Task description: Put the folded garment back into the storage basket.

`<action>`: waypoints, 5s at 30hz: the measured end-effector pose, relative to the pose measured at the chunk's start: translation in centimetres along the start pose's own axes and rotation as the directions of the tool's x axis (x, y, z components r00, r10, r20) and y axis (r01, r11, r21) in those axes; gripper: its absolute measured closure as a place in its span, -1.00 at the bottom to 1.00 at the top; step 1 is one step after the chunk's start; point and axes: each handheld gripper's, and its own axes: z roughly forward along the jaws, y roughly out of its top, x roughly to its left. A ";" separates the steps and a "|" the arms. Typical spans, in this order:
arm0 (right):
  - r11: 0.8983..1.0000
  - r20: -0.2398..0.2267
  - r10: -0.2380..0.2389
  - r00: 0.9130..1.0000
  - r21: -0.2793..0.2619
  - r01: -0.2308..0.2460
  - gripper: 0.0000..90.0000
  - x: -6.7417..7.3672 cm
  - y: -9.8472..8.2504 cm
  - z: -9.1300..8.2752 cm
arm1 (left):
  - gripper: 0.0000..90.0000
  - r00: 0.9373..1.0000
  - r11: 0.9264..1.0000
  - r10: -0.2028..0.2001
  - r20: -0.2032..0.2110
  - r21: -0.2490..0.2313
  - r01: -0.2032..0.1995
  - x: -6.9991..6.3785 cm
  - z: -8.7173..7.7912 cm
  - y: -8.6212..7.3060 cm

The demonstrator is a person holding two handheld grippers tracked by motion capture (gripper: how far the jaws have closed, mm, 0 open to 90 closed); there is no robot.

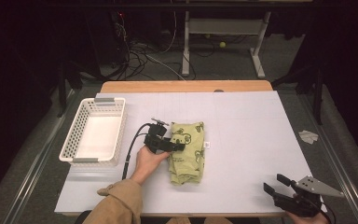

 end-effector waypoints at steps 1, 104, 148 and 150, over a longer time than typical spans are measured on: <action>1.000 0.000 -0.001 1.000 0.001 0.001 -0.23 0.0 0.0 0.0 | -0.40 1.000 1.000 0.005 -0.003 0.002 -0.005 -0.1 0.1 0.0; 1.000 0.016 -0.004 1.000 -0.018 0.005 -0.22 0.3 -0.4 -0.2 | 0.43 0.993 0.994 0.112 0.022 -0.011 -0.112 -3.3 -4.2 2.3; 1.000 0.015 -0.001 1.000 -0.023 0.002 -0.22 0.2 -0.4 -0.2 | 0.43 0.995 0.994 0.093 0.028 -0.055 -0.091 -2.6 -7.9 3.0; 1.000 0.015 0.003 1.000 -0.022 -0.002 -0.22 0.2 -0.4 -0.2 | 0.43 0.996 0.995 0.089 0.027 -0.057 -0.087 -2.5 -8.0 3.0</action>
